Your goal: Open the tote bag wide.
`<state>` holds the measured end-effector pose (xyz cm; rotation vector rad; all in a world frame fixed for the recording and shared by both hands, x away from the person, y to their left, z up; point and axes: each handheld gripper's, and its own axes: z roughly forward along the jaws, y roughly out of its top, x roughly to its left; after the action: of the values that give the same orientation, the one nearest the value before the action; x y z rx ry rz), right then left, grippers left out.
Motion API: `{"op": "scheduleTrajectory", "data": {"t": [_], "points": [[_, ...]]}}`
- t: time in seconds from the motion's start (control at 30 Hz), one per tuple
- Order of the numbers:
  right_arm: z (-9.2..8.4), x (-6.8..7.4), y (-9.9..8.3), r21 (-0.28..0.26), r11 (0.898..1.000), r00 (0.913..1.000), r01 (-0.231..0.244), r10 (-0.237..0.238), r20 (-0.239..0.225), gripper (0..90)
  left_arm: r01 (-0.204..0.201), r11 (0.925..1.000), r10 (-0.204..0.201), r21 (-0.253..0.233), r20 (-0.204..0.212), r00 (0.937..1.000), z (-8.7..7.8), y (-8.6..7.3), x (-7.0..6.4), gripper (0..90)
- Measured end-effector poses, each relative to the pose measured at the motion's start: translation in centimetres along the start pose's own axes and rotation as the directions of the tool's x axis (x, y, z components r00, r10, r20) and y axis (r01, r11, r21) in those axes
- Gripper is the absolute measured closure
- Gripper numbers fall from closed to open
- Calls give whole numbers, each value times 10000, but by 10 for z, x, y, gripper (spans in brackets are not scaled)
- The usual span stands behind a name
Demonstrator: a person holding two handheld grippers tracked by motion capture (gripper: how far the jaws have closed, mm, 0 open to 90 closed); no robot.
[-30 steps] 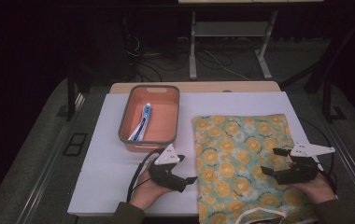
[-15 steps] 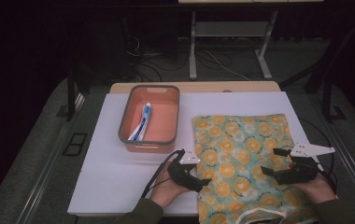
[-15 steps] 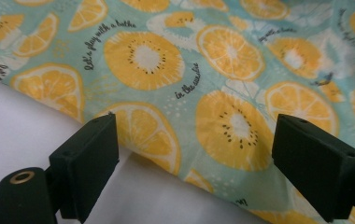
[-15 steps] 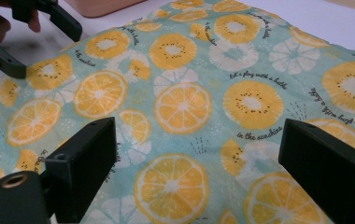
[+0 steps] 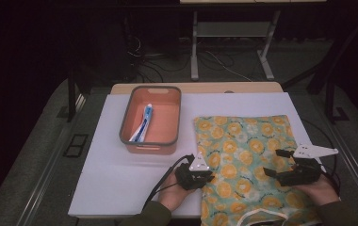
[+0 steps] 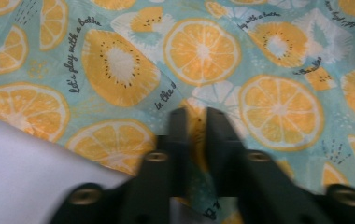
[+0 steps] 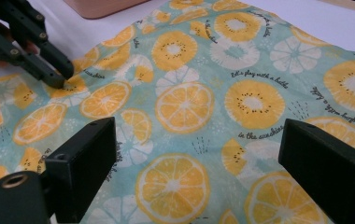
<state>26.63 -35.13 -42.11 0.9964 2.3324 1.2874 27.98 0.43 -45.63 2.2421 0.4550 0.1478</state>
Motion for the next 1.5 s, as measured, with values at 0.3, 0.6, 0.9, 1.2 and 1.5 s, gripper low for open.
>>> {"op": "scheduleTrajectory", "data": {"t": [0.3, 0.6, 0.9, 1.2, 1.5], "points": [[-1, 0, 0, -46, 10000, 10000, -4, 4, 6, 113, 119, 9999, -114, 80, -531, 9985, 1, 5, 9, 897], [-1, -1, 0, -54, 10000, 10000, -62, 62, 2, 113, 916, 9950, -979, -405, -1986, 9752, 3, 8, 45, 894], [-3, -1, 0, -85, 9999, 10000, -55, 55, 7, 113, 1490, 9855, -1615, -809, -1801, 9703, -20, 13, 38, 521], [-1, -1, 0, -47, 10000, 10000, -27, 27, 8, 113, 2145, 9767, -2147, -119, -825, 9732, -45, -13, 20, 377], [-1, 0, -1, -11, 10000, 10000, -11, 11, 31, 113, 2033, 9788, -2025, 261, -332, 9787, -36, -23, 8, 616]]}}
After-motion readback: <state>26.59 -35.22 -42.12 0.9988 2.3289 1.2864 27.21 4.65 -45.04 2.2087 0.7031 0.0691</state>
